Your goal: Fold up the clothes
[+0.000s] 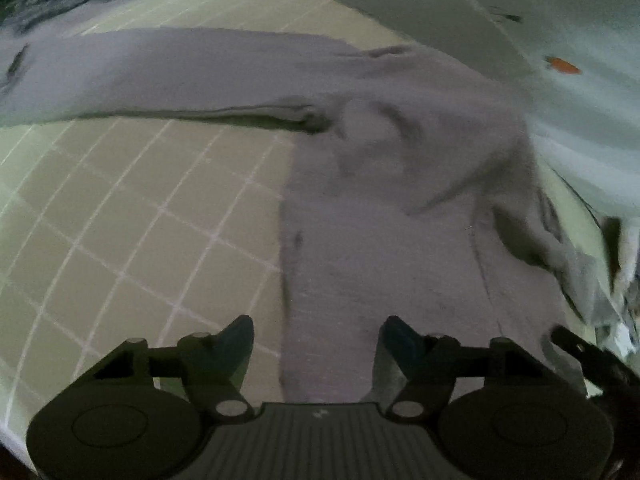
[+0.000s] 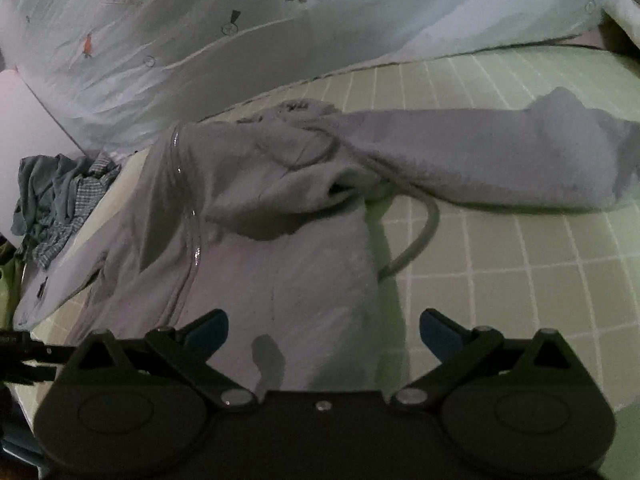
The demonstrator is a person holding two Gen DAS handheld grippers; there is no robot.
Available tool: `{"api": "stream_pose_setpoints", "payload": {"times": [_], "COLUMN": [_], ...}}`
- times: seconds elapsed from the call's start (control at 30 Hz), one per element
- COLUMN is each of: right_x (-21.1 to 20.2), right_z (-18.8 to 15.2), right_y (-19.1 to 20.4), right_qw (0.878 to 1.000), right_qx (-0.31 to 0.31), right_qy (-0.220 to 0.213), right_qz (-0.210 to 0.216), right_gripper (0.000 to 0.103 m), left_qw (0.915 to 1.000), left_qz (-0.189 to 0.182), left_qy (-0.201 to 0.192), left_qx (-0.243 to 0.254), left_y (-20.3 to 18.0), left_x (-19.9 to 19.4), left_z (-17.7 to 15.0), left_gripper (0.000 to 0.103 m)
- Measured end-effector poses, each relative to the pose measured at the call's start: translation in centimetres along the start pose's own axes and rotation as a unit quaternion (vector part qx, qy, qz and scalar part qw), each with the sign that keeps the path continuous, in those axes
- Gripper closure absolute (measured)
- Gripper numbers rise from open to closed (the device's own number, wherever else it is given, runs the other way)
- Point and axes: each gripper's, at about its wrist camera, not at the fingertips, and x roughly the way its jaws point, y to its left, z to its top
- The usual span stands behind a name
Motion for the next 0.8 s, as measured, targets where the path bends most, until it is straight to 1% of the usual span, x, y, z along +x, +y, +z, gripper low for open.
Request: {"api": "stream_pose_setpoints", "payload": {"times": [0.03,0.07,0.1,0.13,0.17,0.2,0.23,0.27,0.3,0.33,0.37,0.4,0.43,0.5,0.53,0.57,0.6,0.63,0.67,0.7,0.73,0.77,0.8], "right_x": [0.0,0.1,0.1,-0.3,-0.8,-1.3,-1.8,-2.9,-4.6,-6.3,-8.0,-9.7,-11.5,-10.6,-10.0,-9.4,-8.8,-8.2,-7.5,-7.1,-6.7,-6.7,-6.8], "right_z": [0.0,0.0,0.1,0.2,0.4,0.5,0.7,1.0,1.2,1.3,1.5,1.7,1.8,1.3,1.0,0.7,0.4,0.1,-0.3,-0.7,-1.2,-1.5,-1.9], "right_y": [-0.1,-0.3,-0.4,-0.5,-0.5,-0.6,-0.6,-0.3,-0.4,-0.6,-0.8,-1.0,-1.1,-1.6,-1.9,-2.1,-2.3,-2.6,-2.5,-2.6,-2.6,-2.5,-2.3], "right_qw": [1.000,1.000,0.999,0.999,0.999,0.999,0.999,0.998,0.996,0.993,0.988,0.983,0.976,0.983,0.986,0.988,0.990,0.992,0.992,0.991,0.989,0.989,0.989], "right_qx": [0.009,0.019,0.028,0.029,0.028,0.027,0.027,0.024,0.040,0.059,0.079,0.098,0.117,0.121,0.122,0.123,0.123,0.124,0.123,0.135,0.149,0.150,0.149], "right_qy": [0.007,0.014,0.021,0.021,0.020,0.019,0.018,0.013,0.001,-0.012,-0.025,-0.038,-0.051,-0.037,-0.028,-0.019,-0.011,-0.002,0.006,0.009,0.012,0.012,0.011], "right_qz": [0.005,0.010,0.014,0.022,0.029,0.037,0.044,0.053,0.076,0.102,0.127,0.152,0.178,0.136,0.111,0.087,0.062,0.037,0.024,0.021,0.019,0.012,0.003], "right_gripper": [0.038,0.062,0.067,0.082,0.092,0.092,0.093,0.093,0.094,0.094,0.094,0.094,0.094,0.093,0.092,0.091,0.091,0.092,0.090,0.087,0.073,0.058,0.057], "left_qw": [0.9999,0.9998,0.9995,0.9991,0.9986,0.9967,0.9928,0.9865,0.9805,0.9744,0.9735,0.9751,0.9785,0.9863,0.9911,0.9960,0.9982,0.9992,0.9998,1.0000,0.9998,0.9996,0.9994], "left_qz": [-0.011,-0.021,-0.032,-0.042,-0.053,-0.080,-0.114,-0.154,-0.183,-0.207,-0.205,-0.192,-0.175,-0.138,-0.110,-0.071,-0.047,-0.031,-0.016,0.000,0.016,0.022,0.028], "left_qy": [0.000,0.001,0.001,0.002,0.002,-0.002,-0.009,-0.020,-0.042,-0.066,-0.085,-0.100,-0.098,-0.076,-0.057,-0.035,-0.022,-0.014,-0.006,0.002,0.010,0.015,0.020], "left_qx": [-0.001,-0.002,-0.003,-0.005,-0.006,-0.018,-0.035,-0.052,-0.058,-0.058,-0.054,-0.049,-0.048,-0.050,-0.050,-0.041,-0.031,-0.023,-0.015,-0.006,0.002,0.002,0.001], "left_y": [-0.1,-0.2,-0.3,-0.3,-0.4,-0.2,0.2,0.6,0.9,1.0,1.3,1.5,1.7,2.1,2.1,1.9,1.7,1.5,1.3,1.2,1.0,1.1,1.3], "left_x": [-0.1,-0.2,-0.3,-0.4,-0.5,-1.6,-3.2,-5.0,-7.0,-9.2,-10.7,-11.8,-11.4,-9.2,-7.7,-6.2,-5.4,-4.8,-4.2,-3.6,-3.0,-2.9,-2.9], "left_z": [-0.1,-0.1,-0.2,-0.3,-0.4,-0.1,0.2,0.5,0.9,1.2,1.6,1.9,2.0,2.2,2.1,1.8,1.3,0.8,0.3,-0.2,-0.7,-1.2,-1.4], "left_gripper": [0.069,0.083,0.093,0.094,0.094,0.095,0.095,0.095,0.095,0.095,0.094,0.093,0.088,0.084,0.084,0.085,0.085,0.085,0.082,0.075,0.066,0.061,0.051]}}
